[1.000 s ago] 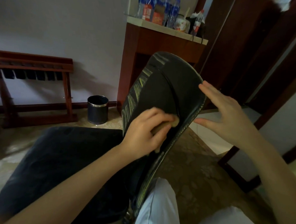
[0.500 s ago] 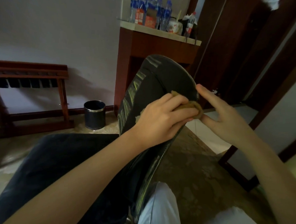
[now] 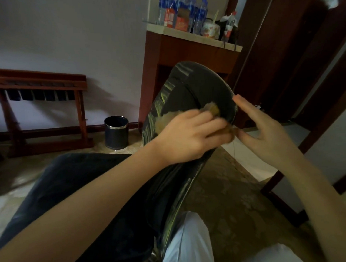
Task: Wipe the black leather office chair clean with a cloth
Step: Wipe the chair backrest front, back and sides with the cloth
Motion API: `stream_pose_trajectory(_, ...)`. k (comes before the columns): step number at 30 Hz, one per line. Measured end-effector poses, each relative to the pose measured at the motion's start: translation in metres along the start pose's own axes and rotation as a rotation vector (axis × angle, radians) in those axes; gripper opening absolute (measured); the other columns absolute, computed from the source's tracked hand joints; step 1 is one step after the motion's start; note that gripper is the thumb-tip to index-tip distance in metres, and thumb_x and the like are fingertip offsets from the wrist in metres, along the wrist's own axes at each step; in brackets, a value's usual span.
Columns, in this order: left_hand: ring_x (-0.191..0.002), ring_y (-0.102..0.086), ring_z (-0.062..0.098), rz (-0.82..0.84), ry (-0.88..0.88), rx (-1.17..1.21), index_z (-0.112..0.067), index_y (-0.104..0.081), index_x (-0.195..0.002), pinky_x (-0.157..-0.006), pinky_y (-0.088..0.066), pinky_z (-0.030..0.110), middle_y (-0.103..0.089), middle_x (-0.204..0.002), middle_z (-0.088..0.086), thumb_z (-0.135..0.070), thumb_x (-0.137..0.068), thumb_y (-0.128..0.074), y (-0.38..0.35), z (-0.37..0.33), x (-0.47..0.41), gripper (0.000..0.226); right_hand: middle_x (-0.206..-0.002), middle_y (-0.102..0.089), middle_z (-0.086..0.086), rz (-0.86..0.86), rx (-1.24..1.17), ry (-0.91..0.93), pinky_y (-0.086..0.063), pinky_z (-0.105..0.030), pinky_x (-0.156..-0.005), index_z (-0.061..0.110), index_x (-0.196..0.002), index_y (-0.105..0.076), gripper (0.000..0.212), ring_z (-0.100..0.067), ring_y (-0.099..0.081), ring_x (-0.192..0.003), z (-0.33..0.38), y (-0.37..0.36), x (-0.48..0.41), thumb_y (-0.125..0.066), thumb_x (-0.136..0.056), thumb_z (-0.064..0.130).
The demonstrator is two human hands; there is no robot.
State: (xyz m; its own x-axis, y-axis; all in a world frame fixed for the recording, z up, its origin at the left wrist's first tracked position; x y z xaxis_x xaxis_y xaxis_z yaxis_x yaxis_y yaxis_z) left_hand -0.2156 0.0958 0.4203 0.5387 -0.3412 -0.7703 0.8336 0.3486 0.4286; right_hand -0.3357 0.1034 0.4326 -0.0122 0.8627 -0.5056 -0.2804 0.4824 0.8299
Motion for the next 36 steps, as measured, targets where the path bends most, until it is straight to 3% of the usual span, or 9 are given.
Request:
stream_pose_trajectory(4,-0.082,-0.049,0.022,-0.03,0.088,0.055,-0.013,-0.071,-0.095,-0.064,-0.041,0.032,-0.065,-0.097,0.01,-0.01,-0.085,-0.062,-0.003,0.012,-0.029,0.014,-0.141,-0.025,0.019,-0.026,-0.017,-0.005,-0.019,0.007,-0.094,0.042,-0.136,-0.018,0.073,0.014,-0.022,-0.124,0.001,0.001,0.002,-0.062,-0.087,0.011)
stream_pose_trajectory(11,-0.08,-0.049,0.022,-0.036,0.185,0.104,-0.013,-0.071,-0.101,-0.063,-0.039,0.03,-0.058,-0.104,0.006,-0.009,-0.084,-0.063,-0.012,-0.004,0.014,0.019,-0.142,-0.015,0.026,-0.017,0.01,0.004,-0.01,0.008,-0.095,0.043,-0.138,-0.014,0.074,0.024,-0.011,-0.124,-0.002,-0.003,0.005,-0.061,-0.089,0.014)
stream_pose_trajectory(13,-0.083,-0.046,0.02,-0.01,0.21,0.083,-0.014,-0.07,-0.103,-0.067,-0.035,0.027,-0.049,-0.109,0.003,-0.011,-0.086,-0.059,-0.018,-0.016,0.035,0.02,-0.148,-0.009,0.022,-0.002,0.084,0.024,-0.008,-0.007,-0.106,0.04,-0.141,-0.015,0.071,0.016,-0.009,-0.131,-0.003,0.001,0.003,-0.06,-0.089,0.021)
stream_pose_trajectory(16,-0.084,-0.044,0.018,0.038,0.267,0.073,-0.016,-0.07,-0.102,-0.067,-0.032,0.026,-0.046,-0.108,0.002,-0.014,-0.089,-0.053,-0.027,-0.032,0.065,0.022,-0.155,-0.009,0.002,-0.07,0.396,0.197,-0.015,-0.039,-0.108,0.031,-0.146,-0.022,0.069,-0.016,-0.017,-0.14,0.015,0.006,0.002,-0.06,-0.089,0.032)
stream_pose_trajectory(20,-0.082,-0.047,0.018,0.087,0.318,0.026,-0.019,-0.06,-0.111,-0.065,-0.038,0.028,-0.048,-0.108,0.001,-0.019,-0.09,-0.055,-0.033,-0.051,0.104,0.022,-0.152,-0.019,-0.008,0.028,0.765,0.572,-0.009,-0.041,-0.114,0.021,-0.142,-0.029,0.08,-0.028,-0.021,-0.137,0.039,-0.025,0.01,-0.072,-0.075,0.03)
stream_pose_trajectory(24,-0.08,-0.055,0.016,-0.111,0.755,0.134,-0.021,-0.059,-0.111,-0.065,-0.049,0.031,-0.054,-0.104,-0.003,-0.027,-0.094,-0.05,-0.007,-0.03,0.132,0.02,-0.142,-0.043,-0.011,0.014,0.887,0.795,-0.018,-0.044,-0.111,0.012,-0.129,-0.049,0.049,-0.029,-0.032,-0.131,0.045,-0.04,0.01,-0.064,-0.083,0.022)
stream_pose_trajectory(29,-0.093,-0.057,-0.001,-0.466,1.508,0.534,-0.026,-0.066,-0.101,-0.079,-0.04,0.006,-0.058,-0.101,-0.01,-0.017,-0.091,-0.058,0.011,-0.002,0.171,0.016,-0.112,-0.068,-0.009,-0.078,0.811,0.873,-0.032,-0.042,-0.103,0.01,-0.108,-0.068,0.025,-0.028,-0.061,-0.11,0.057,-0.042,0.008,-0.05,-0.091,0.005)
stream_pose_trajectory(32,-0.096,-0.056,-0.004,-0.549,1.701,0.759,-0.032,-0.065,-0.098,-0.078,-0.04,0.003,-0.061,-0.105,-0.003,-0.015,-0.091,-0.057,0.005,-0.01,0.174,0.021,-0.11,-0.068,-0.009,-0.12,0.801,0.837,-0.03,-0.042,-0.105,0.01,-0.106,-0.069,0.023,-0.028,-0.061,-0.11,0.055,-0.042,0.01,-0.053,-0.09,0.005)
stream_pose_trajectory(36,-0.099,-0.058,-0.001,-0.53,1.733,0.896,-0.034,-0.064,-0.101,-0.086,-0.046,0.012,-0.063,-0.108,-0.004,-0.017,-0.09,-0.057,-0.005,-0.035,0.159,0.022,-0.109,-0.069,-0.009,-0.129,0.815,0.802,-0.029,-0.044,-0.106,0.009,-0.106,-0.07,0.024,-0.029,-0.06,-0.11,0.056,-0.044,0.011,-0.053,-0.089,0.003)
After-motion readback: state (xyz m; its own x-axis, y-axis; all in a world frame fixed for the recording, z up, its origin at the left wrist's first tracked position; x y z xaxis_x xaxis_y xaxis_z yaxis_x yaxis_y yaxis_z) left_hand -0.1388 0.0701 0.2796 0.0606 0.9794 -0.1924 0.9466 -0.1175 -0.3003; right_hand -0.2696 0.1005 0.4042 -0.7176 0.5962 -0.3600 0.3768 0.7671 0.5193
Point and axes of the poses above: each hand's wrist, its own x-axis away from the middle knuckle, its own y-axis out of the back of the hand, z = x × y, the point moved 9 cm from there along -x, towards the middle knuckle
